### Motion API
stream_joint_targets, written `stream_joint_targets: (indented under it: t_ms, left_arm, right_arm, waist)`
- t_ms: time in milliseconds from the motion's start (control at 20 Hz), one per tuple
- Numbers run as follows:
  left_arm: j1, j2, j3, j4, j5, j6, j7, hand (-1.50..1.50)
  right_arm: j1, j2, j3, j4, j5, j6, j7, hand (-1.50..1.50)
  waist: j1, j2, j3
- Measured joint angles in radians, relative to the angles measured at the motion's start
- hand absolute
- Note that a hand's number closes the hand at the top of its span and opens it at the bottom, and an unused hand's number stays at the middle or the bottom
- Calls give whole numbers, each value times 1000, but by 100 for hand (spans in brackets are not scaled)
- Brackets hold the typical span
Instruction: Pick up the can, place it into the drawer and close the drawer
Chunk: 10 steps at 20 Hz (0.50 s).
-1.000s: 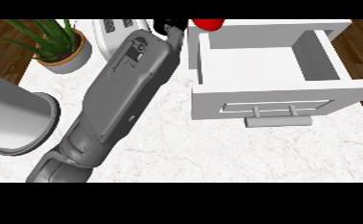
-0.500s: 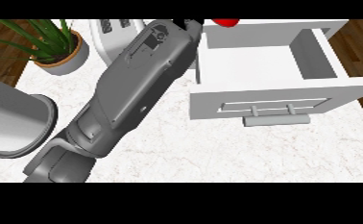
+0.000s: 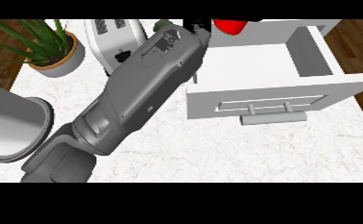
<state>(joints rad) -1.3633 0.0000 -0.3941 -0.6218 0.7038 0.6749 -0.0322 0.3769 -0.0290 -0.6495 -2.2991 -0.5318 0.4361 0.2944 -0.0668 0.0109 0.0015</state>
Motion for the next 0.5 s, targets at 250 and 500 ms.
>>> stream_joint_targets:
  t_ms: [250, 500]
  left_arm:
    - [-26, 0, -52, 60, 68, 14, -20, 150]
    - [-39, 0, -108, 112, 104, 26, -43, -150]
  right_arm:
    - [-16, -6, 4, -10, -3, -10, 18, -150]
    - [-17, -13, -5, -8, -10, -11, 23, -150]
  waist:
    - [-10, 4, 0]
    - [-15, 5, 0]
